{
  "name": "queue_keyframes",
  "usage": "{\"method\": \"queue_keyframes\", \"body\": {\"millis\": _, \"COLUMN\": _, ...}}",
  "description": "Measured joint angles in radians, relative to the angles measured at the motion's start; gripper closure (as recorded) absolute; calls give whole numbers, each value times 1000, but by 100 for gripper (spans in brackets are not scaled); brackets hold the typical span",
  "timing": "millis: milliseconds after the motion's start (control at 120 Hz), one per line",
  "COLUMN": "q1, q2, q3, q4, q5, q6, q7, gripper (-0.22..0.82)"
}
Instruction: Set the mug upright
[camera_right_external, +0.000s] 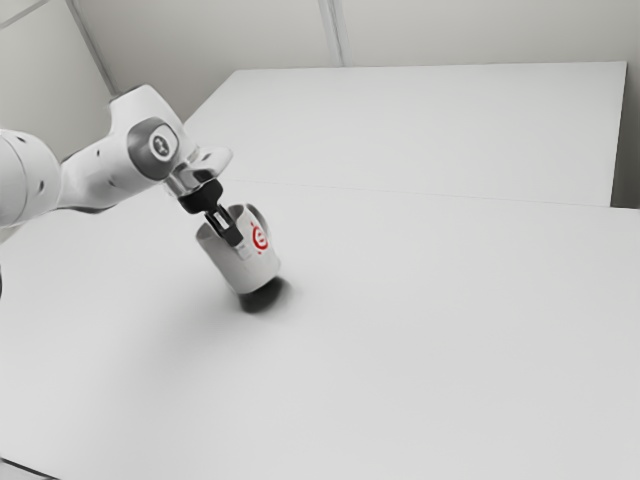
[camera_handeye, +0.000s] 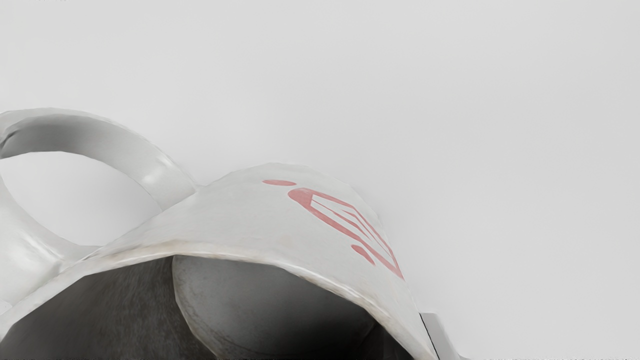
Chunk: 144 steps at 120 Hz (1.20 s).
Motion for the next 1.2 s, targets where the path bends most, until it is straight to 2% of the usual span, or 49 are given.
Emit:
{"method": "queue_keyframes", "body": {"millis": 275, "q1": -33, "q2": 4, "q3": -21, "q4": -38, "q5": 182, "q6": 132, "q7": -102, "gripper": 79}}
{"method": "queue_keyframes", "body": {"millis": 492, "q1": -50, "q2": -15, "q3": -25, "q4": -140, "q5": 245, "q6": 240, "q7": -172, "gripper": 79}}
{"method": "queue_keyframes", "body": {"millis": 692, "q1": -53, "q2": -12, "q3": -25, "q4": -169, "q5": 268, "q6": 304, "q7": -221, "gripper": 77}}
{"method": "queue_keyframes", "body": {"millis": 925, "q1": -59, "q2": -15, "q3": -25, "q4": -173, "q5": 269, "q6": 329, "q7": -259, "gripper": 53}}
{"method": "queue_keyframes", "body": {"millis": 1100, "q1": -61, "q2": -27, "q3": -31, "q4": -173, "q5": 268, "q6": 334, "q7": -278, "gripper": 27}}
{"method": "queue_keyframes", "body": {"millis": 1200, "q1": -61, "q2": -62, "q3": -42, "q4": -172, "q5": 267, "q6": 331, "q7": -288, "gripper": 17}}
